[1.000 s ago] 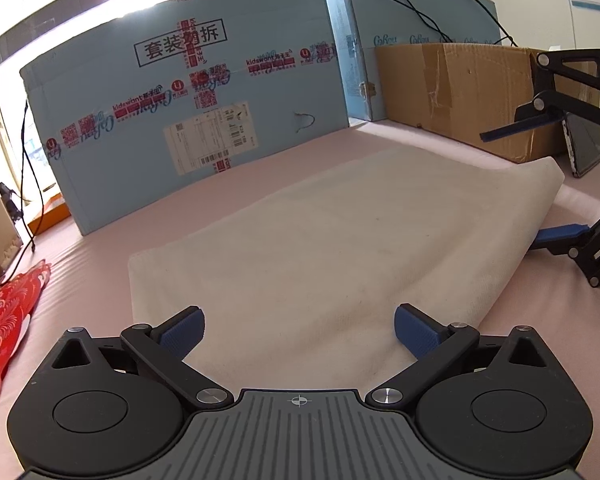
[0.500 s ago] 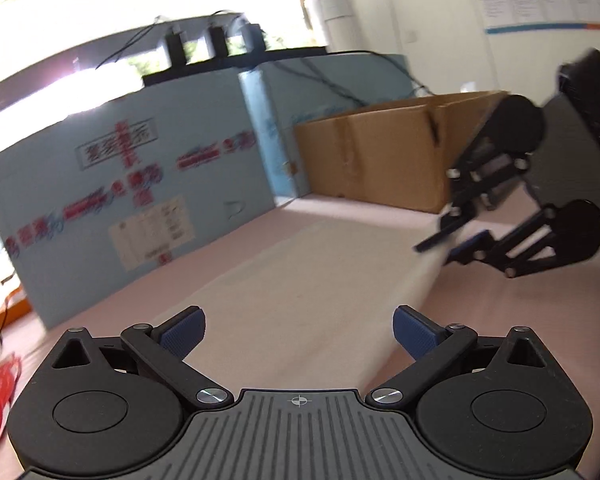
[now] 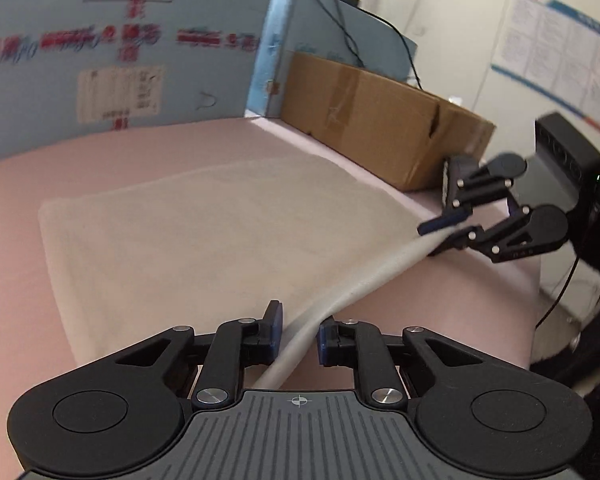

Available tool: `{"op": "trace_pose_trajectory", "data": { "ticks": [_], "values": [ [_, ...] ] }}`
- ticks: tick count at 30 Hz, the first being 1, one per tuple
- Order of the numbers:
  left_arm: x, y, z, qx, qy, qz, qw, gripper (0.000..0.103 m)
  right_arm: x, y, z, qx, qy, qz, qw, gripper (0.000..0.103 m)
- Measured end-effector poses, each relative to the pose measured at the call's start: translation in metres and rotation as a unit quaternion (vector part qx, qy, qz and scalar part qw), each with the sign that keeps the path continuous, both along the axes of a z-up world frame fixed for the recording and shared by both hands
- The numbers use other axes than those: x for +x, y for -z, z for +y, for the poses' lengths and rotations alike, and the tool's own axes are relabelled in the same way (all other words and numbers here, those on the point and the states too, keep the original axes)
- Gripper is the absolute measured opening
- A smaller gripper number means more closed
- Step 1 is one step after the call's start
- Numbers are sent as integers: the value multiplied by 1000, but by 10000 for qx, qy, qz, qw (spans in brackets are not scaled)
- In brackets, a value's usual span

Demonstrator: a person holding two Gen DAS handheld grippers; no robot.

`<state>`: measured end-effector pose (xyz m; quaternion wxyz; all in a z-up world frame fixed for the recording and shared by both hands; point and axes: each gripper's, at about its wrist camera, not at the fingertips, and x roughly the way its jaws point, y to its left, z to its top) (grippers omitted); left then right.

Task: Fold shopping bag
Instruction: 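Grasp the bag edge with the left gripper while the right gripper pinches the opposite end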

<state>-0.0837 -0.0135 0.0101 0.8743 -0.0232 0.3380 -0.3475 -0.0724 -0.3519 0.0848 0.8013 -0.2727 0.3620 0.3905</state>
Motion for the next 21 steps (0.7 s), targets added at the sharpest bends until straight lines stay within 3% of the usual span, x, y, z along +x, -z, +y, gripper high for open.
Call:
{"op": "trace_pose_trajectory", "data": {
  "ticks": [2, 6, 12, 17, 21],
  "values": [
    [4, 3, 11, -255, -164, 197, 9993, 15, 15, -4, -14, 444, 352, 502, 9971, 20],
    [11, 10, 29, -791, -375, 607, 9943, 14, 23, -2, -34, 958, 698, 1081, 9870, 20],
    [14, 16, 45, -1112, -581, 837, 9886, 14, 43, 1, -64, 1776, 1650, 1586, 9571, 23],
    [18, 20, 59, -1435, -898, 1055, 9799, 15, 59, 7, -56, 1569, 2209, 1467, 9514, 21],
    [15, 23, 72, -1622, -1327, 1085, 9717, 15, 56, 14, -42, 1094, 2491, 1096, 9560, 15]
  ]
}}
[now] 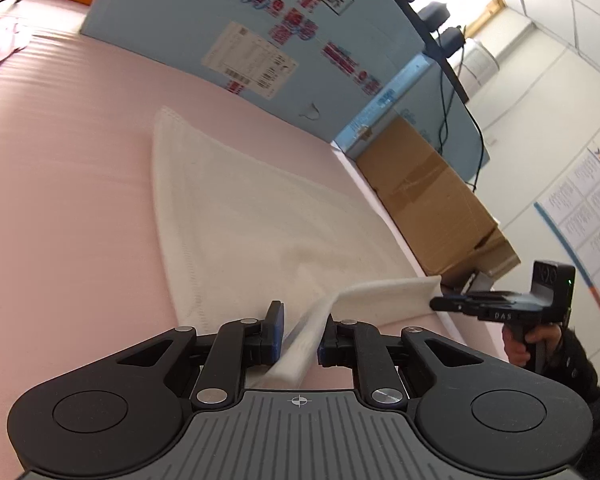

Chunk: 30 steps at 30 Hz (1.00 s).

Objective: Fold shopping bag

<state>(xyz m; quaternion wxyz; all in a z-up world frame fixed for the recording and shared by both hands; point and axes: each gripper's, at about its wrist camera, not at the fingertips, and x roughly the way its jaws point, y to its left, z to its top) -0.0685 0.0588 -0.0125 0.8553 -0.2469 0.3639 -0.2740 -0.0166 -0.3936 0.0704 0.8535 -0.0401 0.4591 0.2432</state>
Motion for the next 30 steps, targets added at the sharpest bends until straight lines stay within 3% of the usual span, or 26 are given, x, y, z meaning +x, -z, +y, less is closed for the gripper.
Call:
{"op": "trace_pose_trajectory", "data": {
  "ticks": [3, 7, 9, 12, 15, 17, 22, 25, 27, 28, 30],
  "values": [
    [-2, -3, -2, 225, -212, -88, 9995, 16, -9, 3, 12, -585, 58, -345, 9977, 14],
    [-6, -14, -27, 1149, -182, -454, 9922, 16, -22, -2, 26, -984, 34, -777, 9921, 19],
    [-8, -18, -36, 1512, -113, -593, 9867, 15, -33, -13, 35, -1154, 87, -1241, 9855, 35],
    [-9, -20, -36, 1645, -51, -638, 9843, 16, -53, -27, 59, -1359, -211, -2072, 9686, 41],
    [-8, -21, -37, 1736, 42, -670, 9825, 16, -56, -21, 85, -1019, -669, -2022, 9717, 38],
    [-6, -22, -32, 1601, 76, -627, 9851, 16, -52, -12, 99, -930, -856, -1852, 9746, 36],
    [-8, -23, -17, 1589, -98, -609, 9854, 23, -35, 13, 109, -1171, -567, -1479, 9804, 31],
    [-17, -26, -16, 2160, -378, -755, 9727, 27, -38, 13, 105, -1323, -532, -1615, 9765, 33],
    [-25, -28, -23, 3052, -712, -863, 9457, 46, -40, 14, 102, -1288, -467, -1661, 9765, 35],
    [-29, -28, -24, 3309, -827, -944, 9353, 54, -40, 14, 100, -1266, -442, -1674, 9767, 36],
    [-36, -31, -25, 3773, -1089, -987, 9144, 59, -42, 15, 101, -1285, -417, -1769, 9749, 39]
  ]
}}
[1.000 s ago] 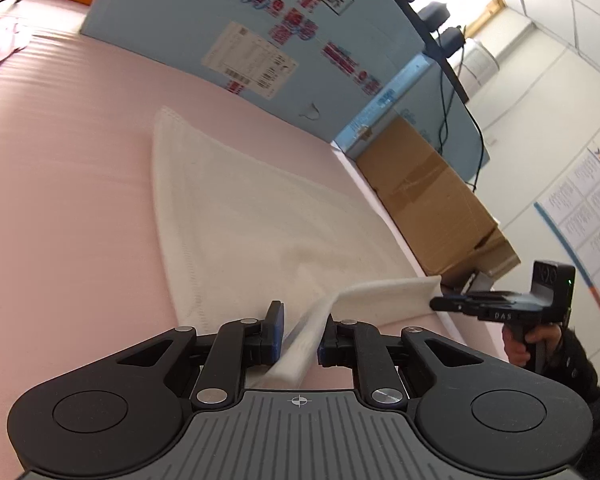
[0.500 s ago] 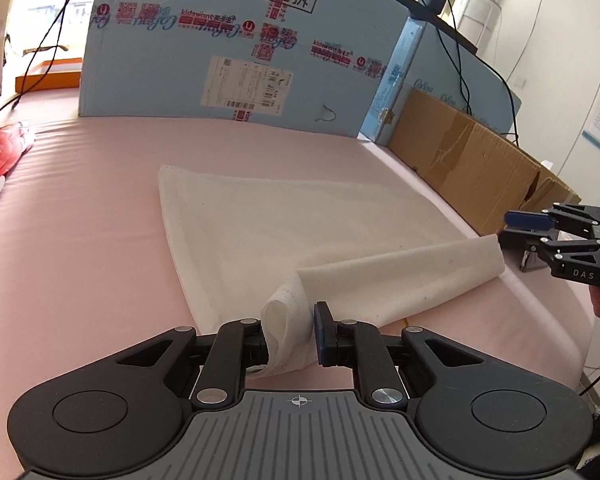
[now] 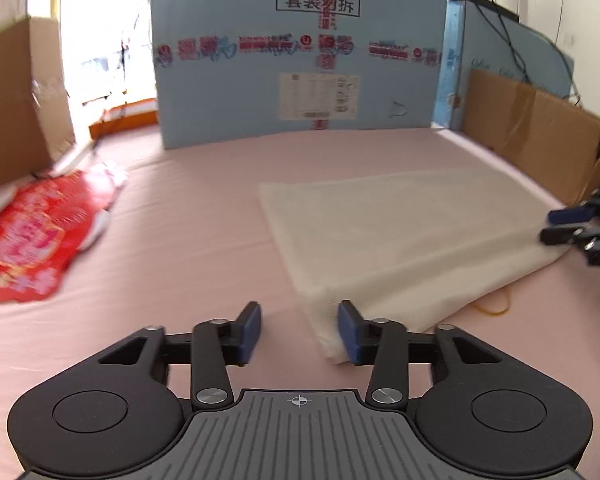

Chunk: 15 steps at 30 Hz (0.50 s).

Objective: Fold shopping bag

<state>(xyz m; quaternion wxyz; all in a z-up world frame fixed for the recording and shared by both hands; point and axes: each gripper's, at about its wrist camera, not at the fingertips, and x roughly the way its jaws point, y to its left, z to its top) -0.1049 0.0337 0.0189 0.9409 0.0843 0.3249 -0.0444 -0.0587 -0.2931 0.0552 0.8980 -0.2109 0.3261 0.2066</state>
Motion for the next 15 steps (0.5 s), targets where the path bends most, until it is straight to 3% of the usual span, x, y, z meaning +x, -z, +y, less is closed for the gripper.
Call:
{"op": "trace_pose_trajectory", "data": {
  "ticks": [2, 4, 7, 10, 13, 15],
  "values": [
    [-7, -9, -8, 546, -279, -320, 9976, 59, -2, 1, 3, -71, -11, -113, 9999, 39],
    [-15, -22, -16, 709, -259, -762, 9942, 59, -6, 1, 6, -199, -31, -258, 9995, 39],
    [-25, -37, -40, 175, 260, -1304, 9910, 57, -9, 1, 9, -134, -32, -304, 9994, 42],
    [-25, -33, -77, 12, 1019, -1339, 9857, 55, -11, 1, 11, -79, -41, -334, 9994, 47],
    [-20, -28, -102, -129, 1458, -1279, 9809, 49, -12, 1, 12, -38, -70, -346, 9994, 47],
    [-21, -25, -119, 8, 1602, -1358, 9777, 48, -12, 1, 12, -43, -110, -355, 9993, 47]
  ]
}}
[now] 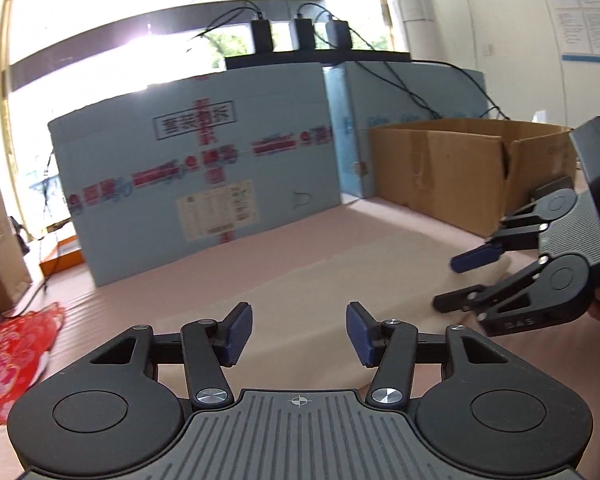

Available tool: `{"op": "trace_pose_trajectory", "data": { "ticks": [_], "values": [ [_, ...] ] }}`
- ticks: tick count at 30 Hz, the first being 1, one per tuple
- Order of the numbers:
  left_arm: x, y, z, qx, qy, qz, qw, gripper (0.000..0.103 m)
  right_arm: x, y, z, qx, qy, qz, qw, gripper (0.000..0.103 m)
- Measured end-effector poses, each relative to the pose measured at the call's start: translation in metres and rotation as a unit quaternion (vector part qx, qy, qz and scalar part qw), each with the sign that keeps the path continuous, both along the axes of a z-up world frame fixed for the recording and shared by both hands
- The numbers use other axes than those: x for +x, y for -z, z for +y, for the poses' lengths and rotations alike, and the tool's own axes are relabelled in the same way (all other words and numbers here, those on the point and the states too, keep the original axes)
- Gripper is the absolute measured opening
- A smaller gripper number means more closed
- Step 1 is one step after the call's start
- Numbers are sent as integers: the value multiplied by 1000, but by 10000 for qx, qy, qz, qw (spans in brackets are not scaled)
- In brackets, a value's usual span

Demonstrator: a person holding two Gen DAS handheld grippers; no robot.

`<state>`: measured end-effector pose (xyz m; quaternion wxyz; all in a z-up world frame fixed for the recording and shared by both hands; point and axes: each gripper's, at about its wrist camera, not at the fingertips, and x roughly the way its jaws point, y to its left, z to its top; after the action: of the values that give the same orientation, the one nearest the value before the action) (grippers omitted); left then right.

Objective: Fold shopping bag

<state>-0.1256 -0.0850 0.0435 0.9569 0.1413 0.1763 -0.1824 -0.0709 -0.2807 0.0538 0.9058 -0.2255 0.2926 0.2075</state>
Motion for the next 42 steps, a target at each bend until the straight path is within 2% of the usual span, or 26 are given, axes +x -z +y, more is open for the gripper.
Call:
{"op": "trace_pose_trajectory", "data": {
  "ticks": [3, 6, 7, 8, 14, 19, 21, 28, 31, 34, 39, 42],
  "values": [
    [9, 7, -7, -37, 273, 312, 9991, 46, 1, 0, -2, 48, -12, 34, 10000, 47],
    [29, 29, -1, 211, -26, 907, 9957, 36, 2, 0, -4, 114, 1, 68, 9999, 48],
    [30, 31, 4, 142, -97, 1009, 9948, 36, 3, 0, -5, 139, 19, 76, 9999, 48],
    [32, 33, 16, -107, -202, 1174, 9928, 36, 3, 0, -7, 158, 41, 85, 9998, 50],
    [31, 35, 42, -249, -584, 1282, 9897, 40, 7, 1, -23, 155, 246, 121, 9995, 55],
    [31, 36, 41, -152, -710, 1232, 9897, 52, 3, 2, -39, -199, 502, -43, 9985, 61],
    [31, 35, 41, -100, -807, 1205, 9894, 61, 1, 2, -45, -354, 623, -87, 9974, 61],
    [30, 34, 41, -14, -853, 1155, 9896, 65, -9, -5, -62, -644, 958, -311, 9928, 60],
    [30, 34, 40, 31, -863, 1127, 9899, 67, -21, -12, -64, -703, 768, -526, 9932, 60],
    [30, 34, 40, 51, -860, 1115, 9900, 67, -36, -15, -60, -997, 325, -766, 9915, 61],
    [30, 34, 40, 59, -860, 1108, 9901, 68, -45, -7, -47, -1490, -302, -670, 9861, 60],
    [30, 34, 39, 54, -882, 1106, 9899, 68, -45, 1, -33, -1852, -832, -636, 9771, 59]
  ]
}}
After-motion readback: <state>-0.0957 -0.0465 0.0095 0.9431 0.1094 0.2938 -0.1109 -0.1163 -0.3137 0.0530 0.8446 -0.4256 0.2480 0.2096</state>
